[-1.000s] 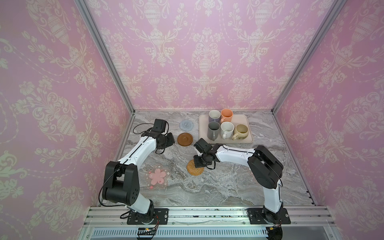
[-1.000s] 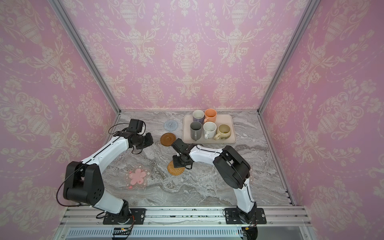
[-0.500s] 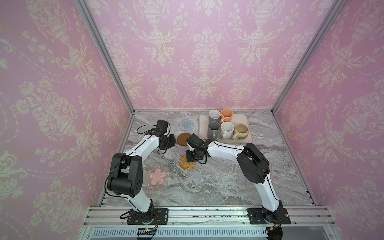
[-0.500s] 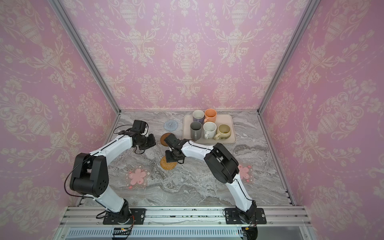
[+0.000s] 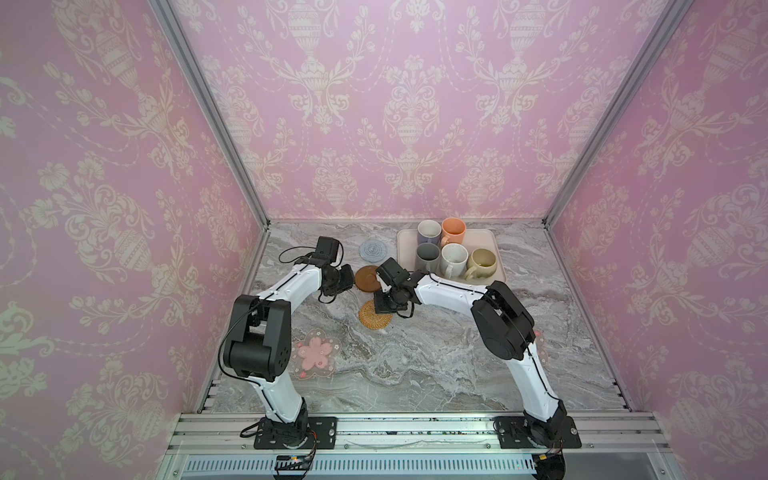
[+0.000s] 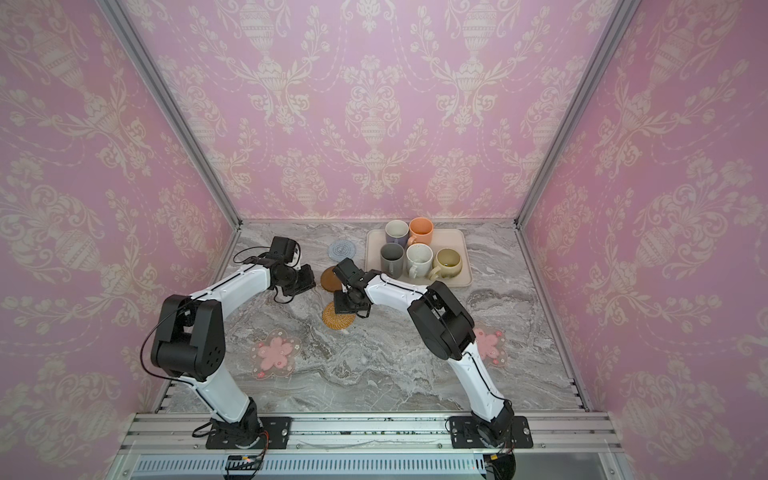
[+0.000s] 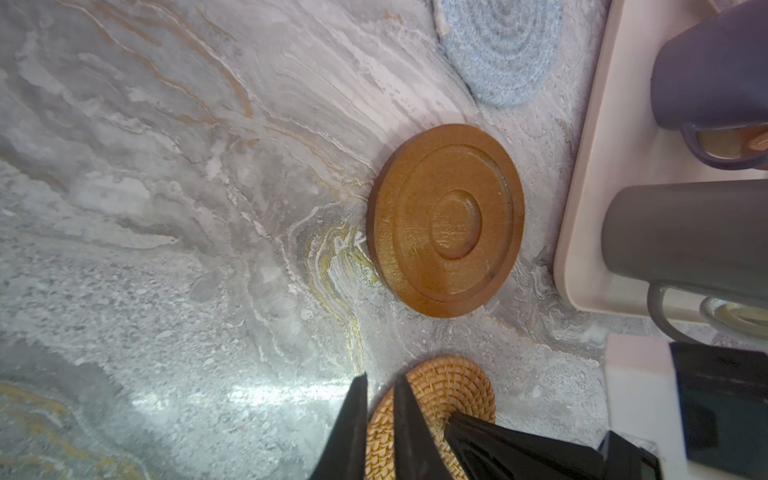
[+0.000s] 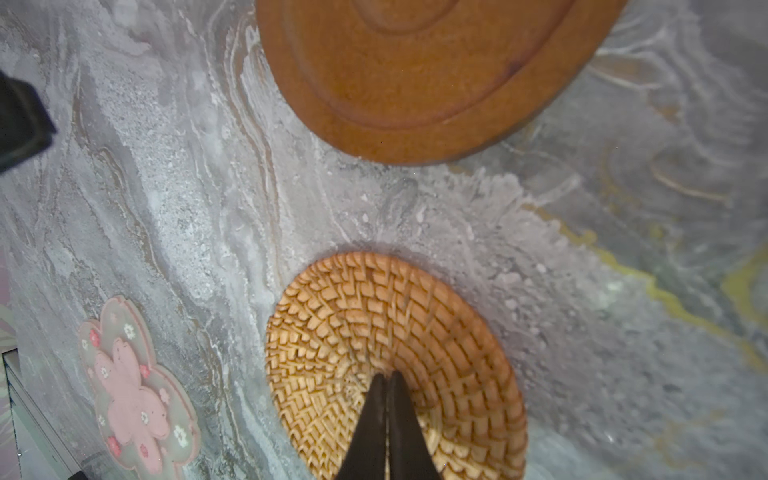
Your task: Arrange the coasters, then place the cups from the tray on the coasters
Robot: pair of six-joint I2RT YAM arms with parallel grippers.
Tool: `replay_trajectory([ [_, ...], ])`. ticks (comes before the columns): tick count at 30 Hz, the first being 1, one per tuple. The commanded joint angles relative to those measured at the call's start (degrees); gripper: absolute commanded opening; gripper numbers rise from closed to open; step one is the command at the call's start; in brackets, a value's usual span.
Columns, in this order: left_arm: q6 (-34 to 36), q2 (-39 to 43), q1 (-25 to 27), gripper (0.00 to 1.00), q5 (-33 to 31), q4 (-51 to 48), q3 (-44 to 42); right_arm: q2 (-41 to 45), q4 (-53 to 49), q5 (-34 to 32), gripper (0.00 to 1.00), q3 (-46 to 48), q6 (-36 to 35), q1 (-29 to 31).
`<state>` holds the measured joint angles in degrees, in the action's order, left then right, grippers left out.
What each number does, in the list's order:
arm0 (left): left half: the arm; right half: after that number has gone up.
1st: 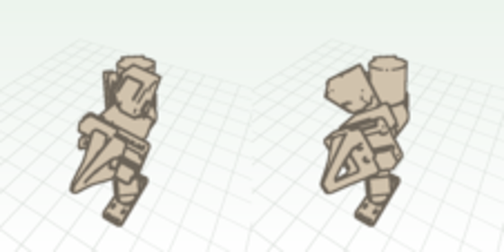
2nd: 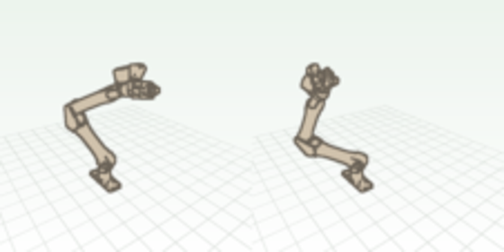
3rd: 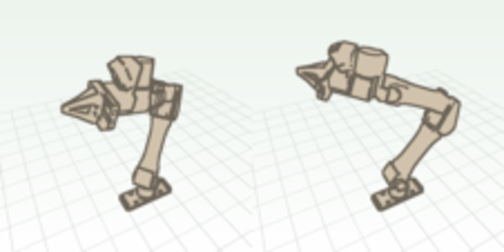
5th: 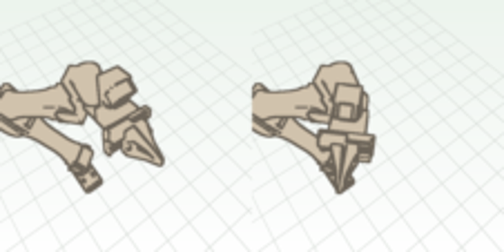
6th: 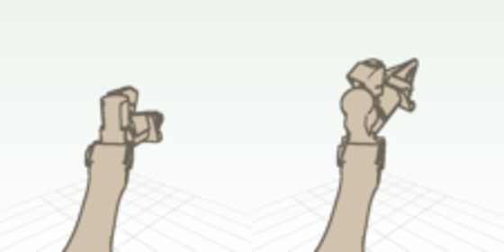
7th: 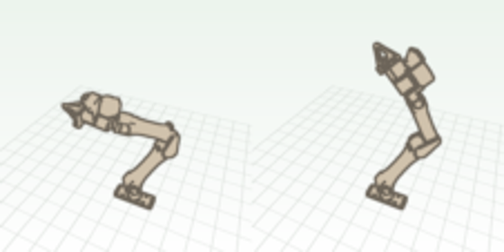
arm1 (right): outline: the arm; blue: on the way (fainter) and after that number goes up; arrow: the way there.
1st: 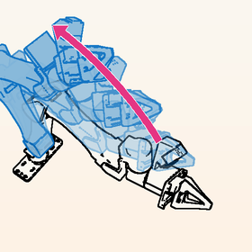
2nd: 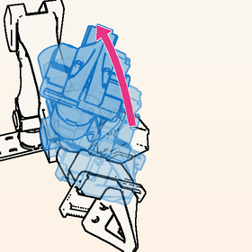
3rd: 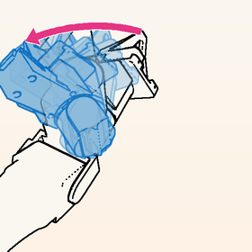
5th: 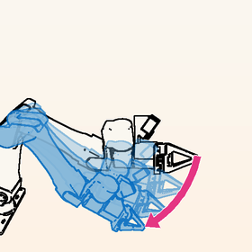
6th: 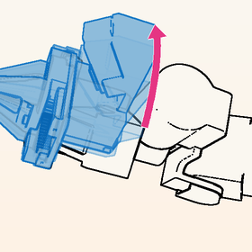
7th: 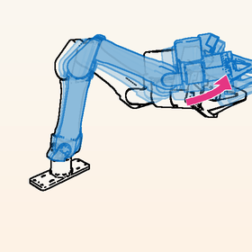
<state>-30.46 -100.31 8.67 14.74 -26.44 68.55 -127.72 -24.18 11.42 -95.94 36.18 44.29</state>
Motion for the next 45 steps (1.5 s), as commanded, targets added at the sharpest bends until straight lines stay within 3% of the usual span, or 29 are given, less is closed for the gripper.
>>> replay_trajectory([
  [1, 1.3, -1.5, -0.7, 0.16, 1.2, 0.0, 2.3, -0.5, 0.2, 1.5, 0.08, -0.4, 1.4, 0.3],
  [9, 1.7, -5.3, -0.7, 0.16, 1.4, 0.2, 7.8, 4.5, 4.6, 4.0, 0.16, 4.4, 4.3, 0.5],
  [22, 2.5, -17.2, 2.2, 0.16, 2.1, 7.2, 20.4, 17.3, 5.7, 1.3, 0.22, 9.3, 1.7, -3.1],
  [34, 1.0, -28.7, 5.2, 0.15, -2.2, 12.1, 29.5, 27.3, 2.3, -2.5, 0.22, 18.4, -4.2, -10.1],
  [45, 0.1, -37.2, 5.7, 0.14, -9.5, 5.4, 39.9, 31.1, 0.5, -2.6, 0.23, 24.0, -6.6, -13.1],
])
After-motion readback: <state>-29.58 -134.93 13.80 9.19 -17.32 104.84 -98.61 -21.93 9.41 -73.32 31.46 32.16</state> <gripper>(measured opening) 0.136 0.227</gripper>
